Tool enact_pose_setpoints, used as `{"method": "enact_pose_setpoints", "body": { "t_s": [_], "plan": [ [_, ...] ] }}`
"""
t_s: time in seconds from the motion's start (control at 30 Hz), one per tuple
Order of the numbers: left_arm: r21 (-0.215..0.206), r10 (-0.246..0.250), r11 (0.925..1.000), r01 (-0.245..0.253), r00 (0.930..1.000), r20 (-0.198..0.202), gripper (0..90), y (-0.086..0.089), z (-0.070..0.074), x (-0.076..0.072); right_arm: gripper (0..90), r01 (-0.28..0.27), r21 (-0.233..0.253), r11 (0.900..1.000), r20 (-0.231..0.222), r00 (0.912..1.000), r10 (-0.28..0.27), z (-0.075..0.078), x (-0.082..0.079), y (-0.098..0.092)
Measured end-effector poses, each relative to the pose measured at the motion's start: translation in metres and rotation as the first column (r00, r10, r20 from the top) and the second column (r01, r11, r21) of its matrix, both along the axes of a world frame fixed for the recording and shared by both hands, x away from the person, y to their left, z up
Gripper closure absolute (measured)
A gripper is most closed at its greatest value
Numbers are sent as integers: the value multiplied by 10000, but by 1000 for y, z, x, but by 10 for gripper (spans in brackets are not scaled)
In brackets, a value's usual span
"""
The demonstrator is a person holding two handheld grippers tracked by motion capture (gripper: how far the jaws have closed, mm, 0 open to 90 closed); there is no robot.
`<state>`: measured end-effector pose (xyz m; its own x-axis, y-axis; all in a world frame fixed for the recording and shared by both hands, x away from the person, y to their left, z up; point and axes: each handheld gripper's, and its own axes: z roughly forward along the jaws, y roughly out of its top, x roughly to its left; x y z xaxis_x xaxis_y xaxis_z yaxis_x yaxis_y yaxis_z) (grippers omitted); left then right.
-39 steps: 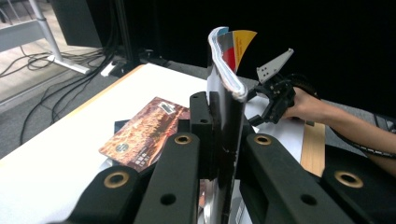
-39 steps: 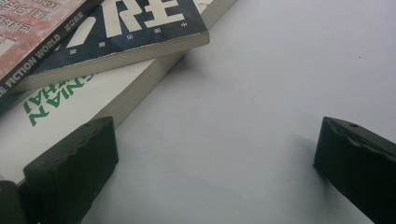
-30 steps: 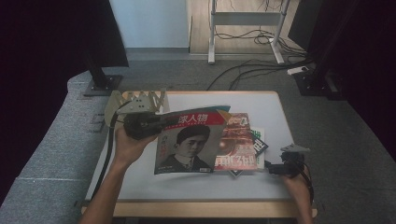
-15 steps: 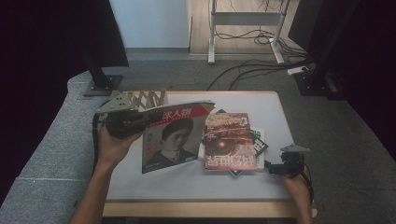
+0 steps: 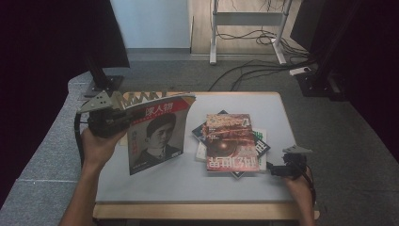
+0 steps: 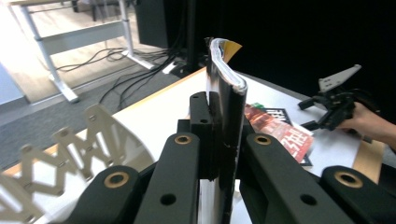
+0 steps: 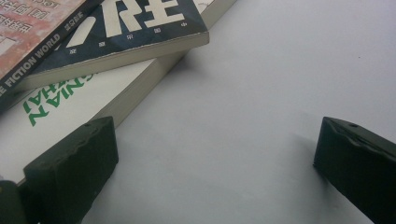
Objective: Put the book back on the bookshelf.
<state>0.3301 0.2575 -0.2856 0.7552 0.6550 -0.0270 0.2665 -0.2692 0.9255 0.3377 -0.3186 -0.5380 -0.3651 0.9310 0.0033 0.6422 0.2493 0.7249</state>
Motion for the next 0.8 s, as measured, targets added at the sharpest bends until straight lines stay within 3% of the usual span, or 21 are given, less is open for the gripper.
{"method": "enact_pose_setpoints", "body": {
  "t_s": [0.3, 0.47, 0.8],
  "plan": [
    [41, 666, 9978, -665, 9978, -37, 868, 22, -1, -2, 0, -6, 4, 10000, -10, 10000, 6, 0, 0, 0],
    [66, 1218, 9925, -1218, 9925, -124, 868, 39, -2, -6, 0, -9, 4, 10000, -9, 10000, 9, 0, 0, 0],
    [-30, 1845, 9828, -1846, 9827, -148, 868, 65, 1, -13, 0, -4, 3, 10000, -11, 10000, 4, 0, 0, 0]
  ]
}}
